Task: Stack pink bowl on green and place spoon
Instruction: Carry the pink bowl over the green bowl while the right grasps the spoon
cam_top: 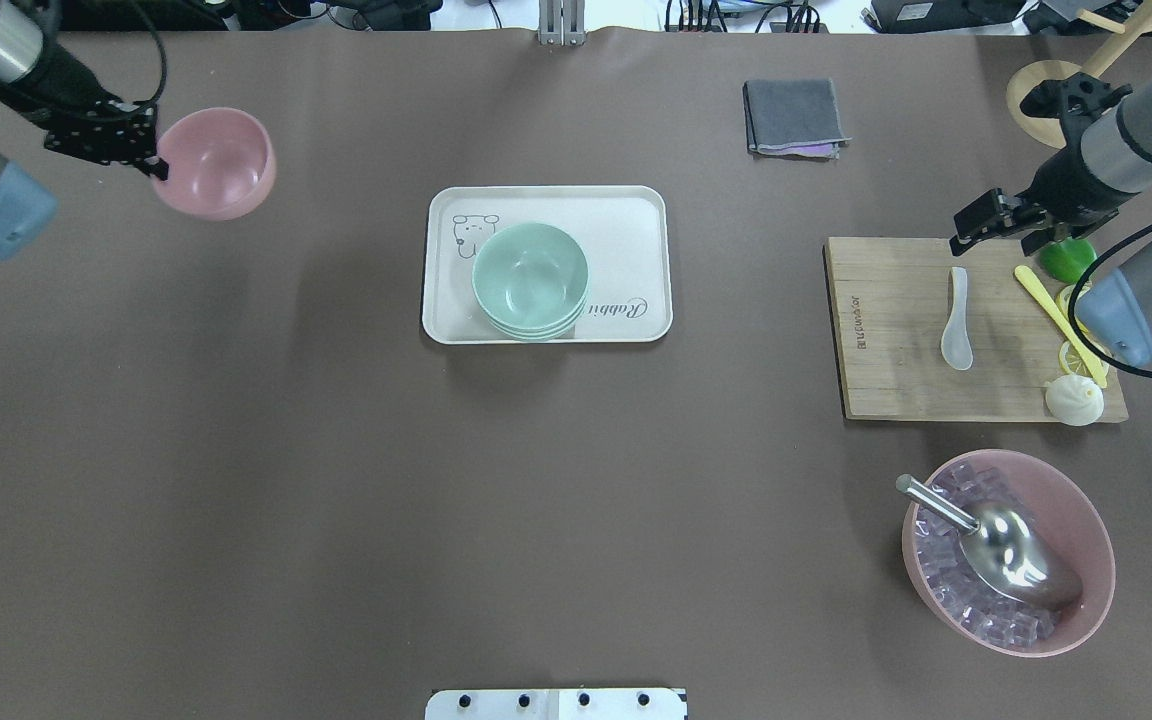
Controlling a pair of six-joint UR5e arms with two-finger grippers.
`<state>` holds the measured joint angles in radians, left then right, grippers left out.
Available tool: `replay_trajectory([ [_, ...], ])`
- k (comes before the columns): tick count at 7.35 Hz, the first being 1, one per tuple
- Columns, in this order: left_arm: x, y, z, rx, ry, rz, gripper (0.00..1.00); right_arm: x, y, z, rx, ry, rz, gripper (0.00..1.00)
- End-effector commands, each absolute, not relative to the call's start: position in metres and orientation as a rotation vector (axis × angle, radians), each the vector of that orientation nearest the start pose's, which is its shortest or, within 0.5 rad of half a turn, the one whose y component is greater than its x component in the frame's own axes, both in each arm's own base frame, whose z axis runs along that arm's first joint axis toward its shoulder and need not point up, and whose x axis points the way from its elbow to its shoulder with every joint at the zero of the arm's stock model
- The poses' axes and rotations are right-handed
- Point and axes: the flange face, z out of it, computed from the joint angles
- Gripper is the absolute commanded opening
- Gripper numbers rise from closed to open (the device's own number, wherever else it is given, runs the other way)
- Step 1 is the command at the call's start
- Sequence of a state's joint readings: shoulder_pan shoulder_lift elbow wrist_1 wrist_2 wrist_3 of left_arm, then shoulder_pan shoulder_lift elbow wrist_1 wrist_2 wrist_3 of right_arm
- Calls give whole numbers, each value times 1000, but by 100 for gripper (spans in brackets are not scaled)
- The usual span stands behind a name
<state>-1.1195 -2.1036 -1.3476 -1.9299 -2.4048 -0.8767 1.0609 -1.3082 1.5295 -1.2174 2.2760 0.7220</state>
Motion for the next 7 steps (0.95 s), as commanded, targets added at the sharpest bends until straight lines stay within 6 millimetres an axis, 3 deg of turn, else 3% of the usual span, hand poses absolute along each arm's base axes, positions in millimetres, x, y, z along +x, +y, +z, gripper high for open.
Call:
replay_trajectory([
  [1,323,-667,273,-34,1077,-176,0,-295,-553,490,32,-864,59,90],
  [2,357,-662,219,-59,1051,-201,0,-297,-551,493,27,-860,56,90],
  [3,395,-643,193,-51,1036,-197,0,-297,-549,495,14,-858,57,90],
  [4,421,-627,181,-36,1028,-207,0,-298,-548,502,4,-848,60,86],
  [5,434,-619,176,-39,1026,-209,0,-293,-546,500,-1,-857,61,85],
  [7,457,-607,179,-17,1004,-199,0,-285,-539,518,-19,-838,74,83],
])
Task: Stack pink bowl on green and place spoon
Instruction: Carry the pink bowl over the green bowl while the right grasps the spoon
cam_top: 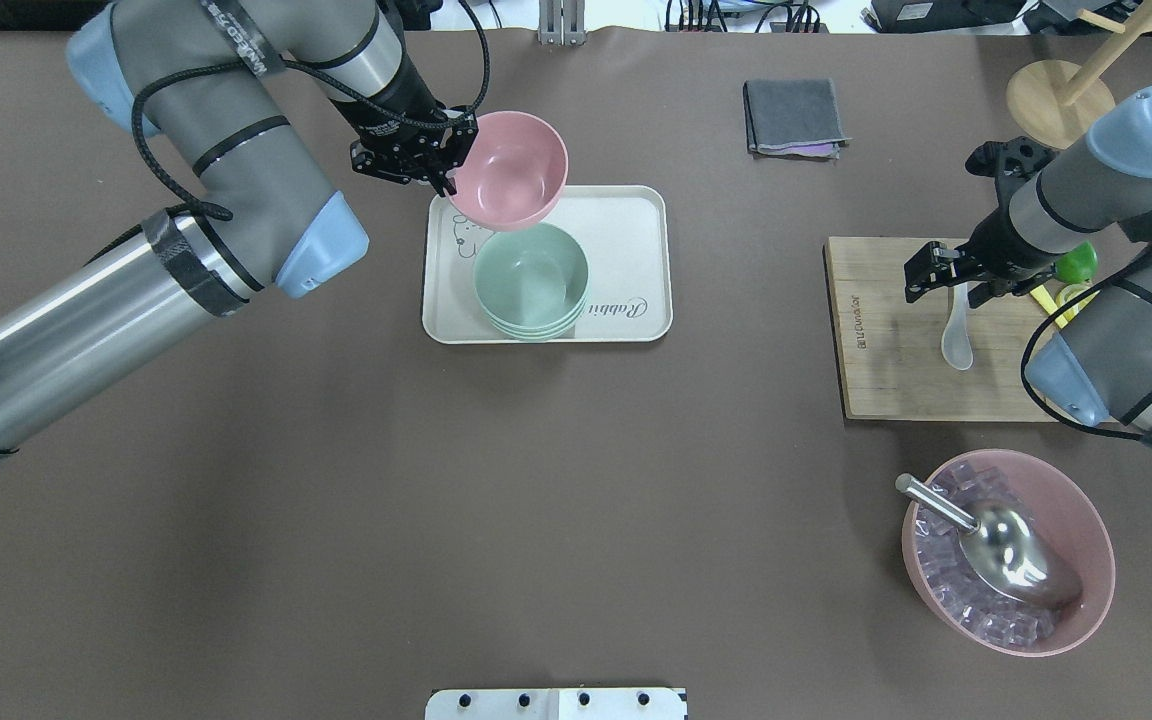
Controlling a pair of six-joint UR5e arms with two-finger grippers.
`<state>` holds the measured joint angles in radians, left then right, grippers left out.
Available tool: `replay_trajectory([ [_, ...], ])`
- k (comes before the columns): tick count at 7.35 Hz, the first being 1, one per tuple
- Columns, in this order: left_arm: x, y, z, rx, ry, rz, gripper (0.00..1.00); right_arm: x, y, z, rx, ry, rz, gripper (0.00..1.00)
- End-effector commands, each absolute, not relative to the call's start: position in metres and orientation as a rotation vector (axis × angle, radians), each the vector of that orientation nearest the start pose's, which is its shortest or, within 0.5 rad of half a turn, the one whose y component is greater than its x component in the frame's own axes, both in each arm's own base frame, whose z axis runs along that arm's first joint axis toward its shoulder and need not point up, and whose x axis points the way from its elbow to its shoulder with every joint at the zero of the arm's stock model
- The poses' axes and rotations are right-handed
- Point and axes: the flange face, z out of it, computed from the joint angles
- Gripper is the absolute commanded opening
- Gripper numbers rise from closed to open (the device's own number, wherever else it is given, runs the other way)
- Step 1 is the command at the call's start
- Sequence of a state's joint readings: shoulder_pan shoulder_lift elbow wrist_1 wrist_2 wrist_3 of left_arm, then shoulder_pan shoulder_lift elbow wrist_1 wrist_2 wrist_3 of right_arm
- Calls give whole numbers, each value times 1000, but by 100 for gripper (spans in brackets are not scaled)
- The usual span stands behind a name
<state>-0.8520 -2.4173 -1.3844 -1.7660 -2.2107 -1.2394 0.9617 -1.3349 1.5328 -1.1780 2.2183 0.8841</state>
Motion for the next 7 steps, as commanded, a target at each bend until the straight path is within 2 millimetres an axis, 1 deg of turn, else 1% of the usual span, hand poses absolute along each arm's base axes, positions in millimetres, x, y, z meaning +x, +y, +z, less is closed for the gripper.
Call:
replay_trajectory([
  [1,462,-603,179,-16,1003,-191,0,-283,-537,522,-24,-835,77,83],
  [2,468,-597,180,-24,1003,-182,0,-282,-535,526,-27,-832,77,82],
  [3,459,-587,173,-13,1022,-173,0,-283,-535,523,-25,-834,74,82],
  [4,449,-577,180,-10,1028,-170,0,-283,-535,524,-27,-833,76,82],
  [5,452,-567,184,-15,1029,-161,0,-281,-534,527,-30,-830,79,82],
  [6,465,-559,192,-28,1018,-147,0,-282,-534,528,-32,-829,79,82],
  [7,465,-558,189,-27,1021,-143,0,-282,-533,528,-35,-829,80,82],
])
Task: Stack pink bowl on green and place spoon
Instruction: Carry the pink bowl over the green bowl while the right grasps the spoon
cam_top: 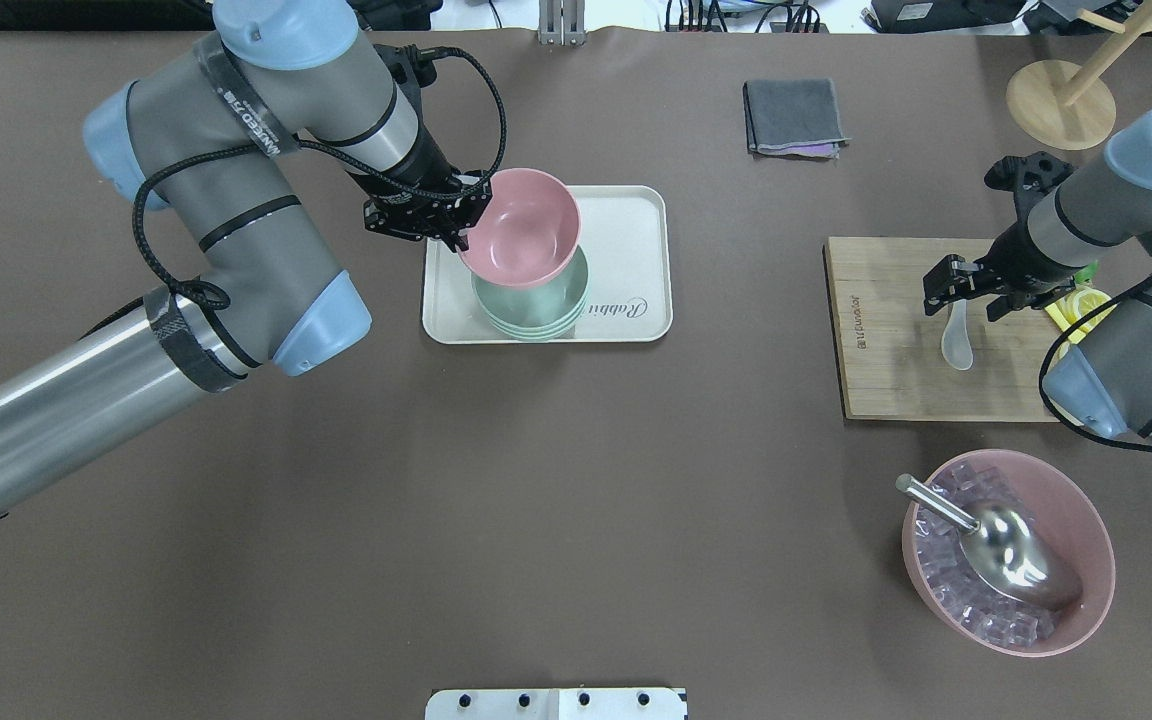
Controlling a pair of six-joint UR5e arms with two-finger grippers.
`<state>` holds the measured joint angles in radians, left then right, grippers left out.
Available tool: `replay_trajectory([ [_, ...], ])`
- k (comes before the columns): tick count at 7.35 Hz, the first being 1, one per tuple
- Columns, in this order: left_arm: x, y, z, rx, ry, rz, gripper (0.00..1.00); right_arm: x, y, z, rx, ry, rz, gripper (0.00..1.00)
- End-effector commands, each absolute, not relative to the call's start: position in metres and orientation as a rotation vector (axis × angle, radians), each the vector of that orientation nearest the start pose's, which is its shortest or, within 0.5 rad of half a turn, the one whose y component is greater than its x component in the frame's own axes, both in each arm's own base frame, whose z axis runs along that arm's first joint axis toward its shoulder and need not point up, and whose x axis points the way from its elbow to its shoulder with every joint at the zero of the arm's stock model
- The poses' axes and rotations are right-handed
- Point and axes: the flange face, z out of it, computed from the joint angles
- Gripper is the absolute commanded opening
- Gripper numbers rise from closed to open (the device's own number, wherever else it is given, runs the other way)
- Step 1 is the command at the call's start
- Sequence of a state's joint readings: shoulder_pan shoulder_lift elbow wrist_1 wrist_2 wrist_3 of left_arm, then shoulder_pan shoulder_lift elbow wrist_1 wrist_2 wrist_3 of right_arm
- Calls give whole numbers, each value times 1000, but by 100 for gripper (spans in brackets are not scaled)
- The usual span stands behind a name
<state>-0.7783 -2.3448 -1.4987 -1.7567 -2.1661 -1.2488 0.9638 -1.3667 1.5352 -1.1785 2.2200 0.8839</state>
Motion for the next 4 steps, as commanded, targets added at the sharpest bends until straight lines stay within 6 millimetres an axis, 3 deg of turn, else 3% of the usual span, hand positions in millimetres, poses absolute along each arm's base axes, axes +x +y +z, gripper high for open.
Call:
replay_trajectory([
  [1,469,-554,188,-29,1023,-137,0,-283,-533,528,-35,-828,80,83],
  [4,469,-554,188,-28,1023,-134,0,-284,-533,536,-46,-816,86,82],
])
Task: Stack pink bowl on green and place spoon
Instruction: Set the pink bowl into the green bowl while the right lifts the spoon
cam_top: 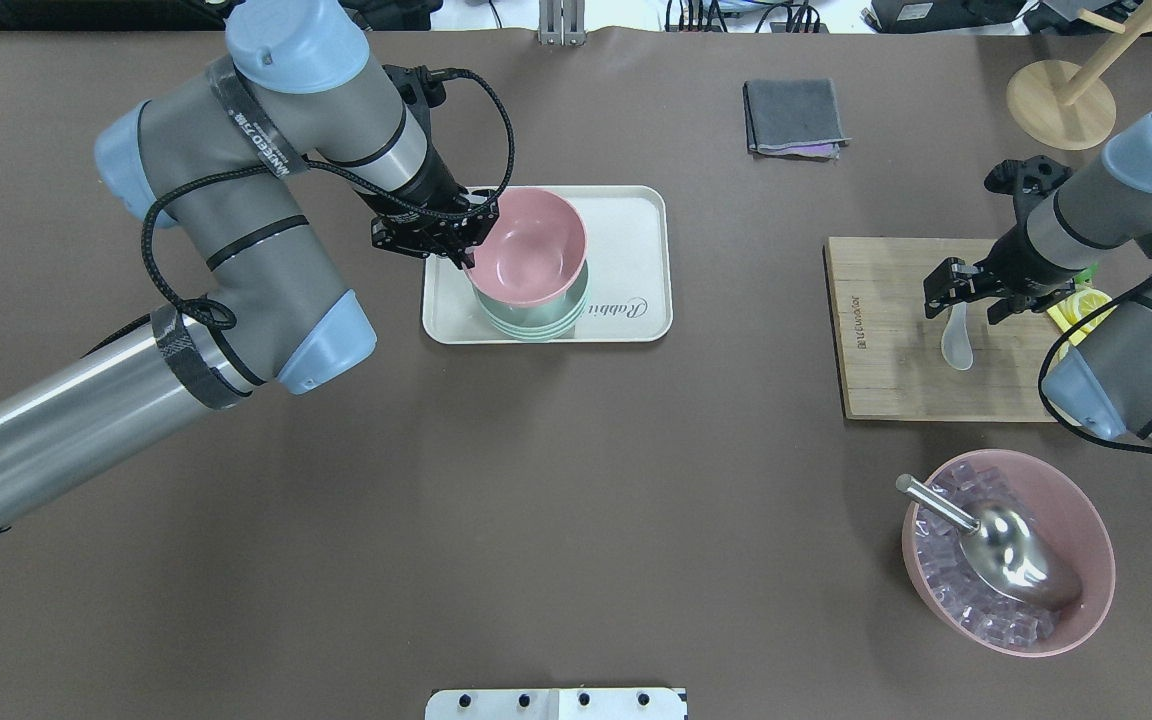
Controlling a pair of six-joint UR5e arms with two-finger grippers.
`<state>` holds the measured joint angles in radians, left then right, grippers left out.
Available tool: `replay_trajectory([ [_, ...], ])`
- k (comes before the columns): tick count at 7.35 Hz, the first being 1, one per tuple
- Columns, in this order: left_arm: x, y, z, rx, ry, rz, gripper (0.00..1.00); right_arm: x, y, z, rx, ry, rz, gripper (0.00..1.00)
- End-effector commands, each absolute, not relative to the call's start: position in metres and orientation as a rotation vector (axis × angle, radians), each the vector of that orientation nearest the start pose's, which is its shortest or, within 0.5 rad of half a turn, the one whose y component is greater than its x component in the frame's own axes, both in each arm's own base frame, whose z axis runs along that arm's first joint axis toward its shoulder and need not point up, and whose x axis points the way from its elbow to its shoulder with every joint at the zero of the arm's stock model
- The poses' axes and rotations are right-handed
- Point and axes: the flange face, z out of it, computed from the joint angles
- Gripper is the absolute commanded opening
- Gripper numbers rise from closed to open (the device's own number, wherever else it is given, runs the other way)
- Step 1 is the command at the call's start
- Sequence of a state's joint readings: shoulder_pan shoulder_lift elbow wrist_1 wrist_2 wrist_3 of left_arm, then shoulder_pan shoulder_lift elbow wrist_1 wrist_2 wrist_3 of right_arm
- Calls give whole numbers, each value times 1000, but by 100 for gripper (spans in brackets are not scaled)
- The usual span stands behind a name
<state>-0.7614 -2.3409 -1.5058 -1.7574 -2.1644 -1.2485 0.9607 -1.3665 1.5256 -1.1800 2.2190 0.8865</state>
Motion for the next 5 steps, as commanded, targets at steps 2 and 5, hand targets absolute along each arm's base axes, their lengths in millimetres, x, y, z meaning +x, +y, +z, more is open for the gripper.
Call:
replay_trajectory([
  [2,471,-552,187,-27,1026,-129,79,-285,-534,539,-50,-811,87,53],
  [5,470,-552,185,-23,1030,-127,98,-285,-535,537,-51,-817,84,0],
])
